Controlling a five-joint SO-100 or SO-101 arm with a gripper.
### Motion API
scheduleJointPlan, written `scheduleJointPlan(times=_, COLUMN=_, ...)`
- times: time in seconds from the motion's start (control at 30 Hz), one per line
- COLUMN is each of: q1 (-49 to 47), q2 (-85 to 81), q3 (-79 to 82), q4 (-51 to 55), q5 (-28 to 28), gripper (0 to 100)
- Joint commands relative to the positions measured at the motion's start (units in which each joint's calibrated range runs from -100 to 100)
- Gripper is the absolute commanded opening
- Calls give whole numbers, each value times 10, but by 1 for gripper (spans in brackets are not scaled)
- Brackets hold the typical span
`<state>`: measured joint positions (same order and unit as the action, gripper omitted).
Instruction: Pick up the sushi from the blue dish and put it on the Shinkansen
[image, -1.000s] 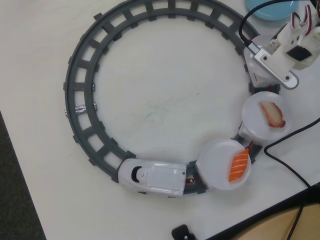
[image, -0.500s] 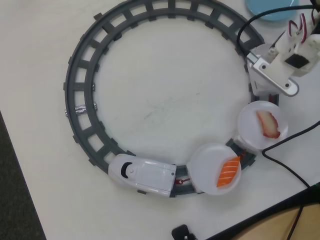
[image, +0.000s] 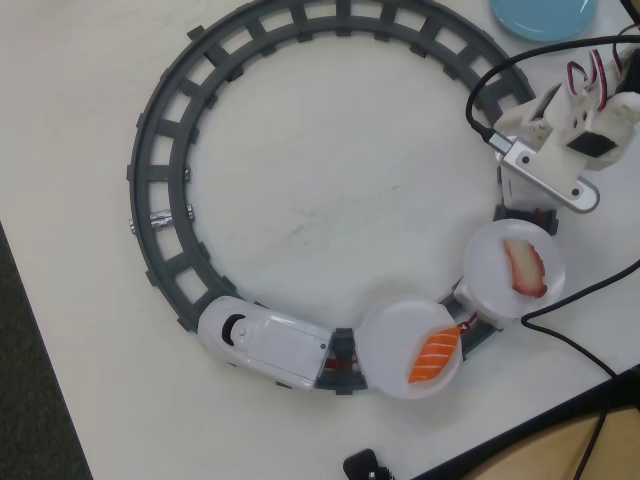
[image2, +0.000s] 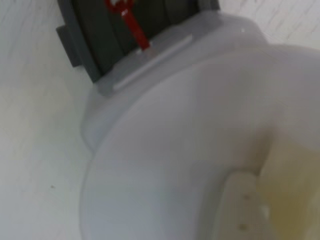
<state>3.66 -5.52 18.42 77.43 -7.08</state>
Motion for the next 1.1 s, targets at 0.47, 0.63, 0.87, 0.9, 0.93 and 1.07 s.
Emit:
scheduleJointPlan(times=0.47, q1=-28, q2=-340, q3=50, q4=87, q5=3, gripper=34)
scheduleJointPlan(times=0.63, q1=2, q2=-405, q3=86, q4=85, q5=3, gripper=33)
scheduleJointPlan(times=0.87, q1=264, q2=-572, q3=104, q4=85, q5=5, gripper=3)
scheduleJointPlan(times=0.9, q1=297, q2=-594, q3=118, q4=85, q5=13, gripper=0)
scheduleJointPlan(times=0.93, q1=322, q2=-612, q3=139, q4=85, q5=29, gripper=1)
scheduleJointPlan(times=1.07, q1=369, q2=-686, q3=295, q4=65, q5=88, gripper=2)
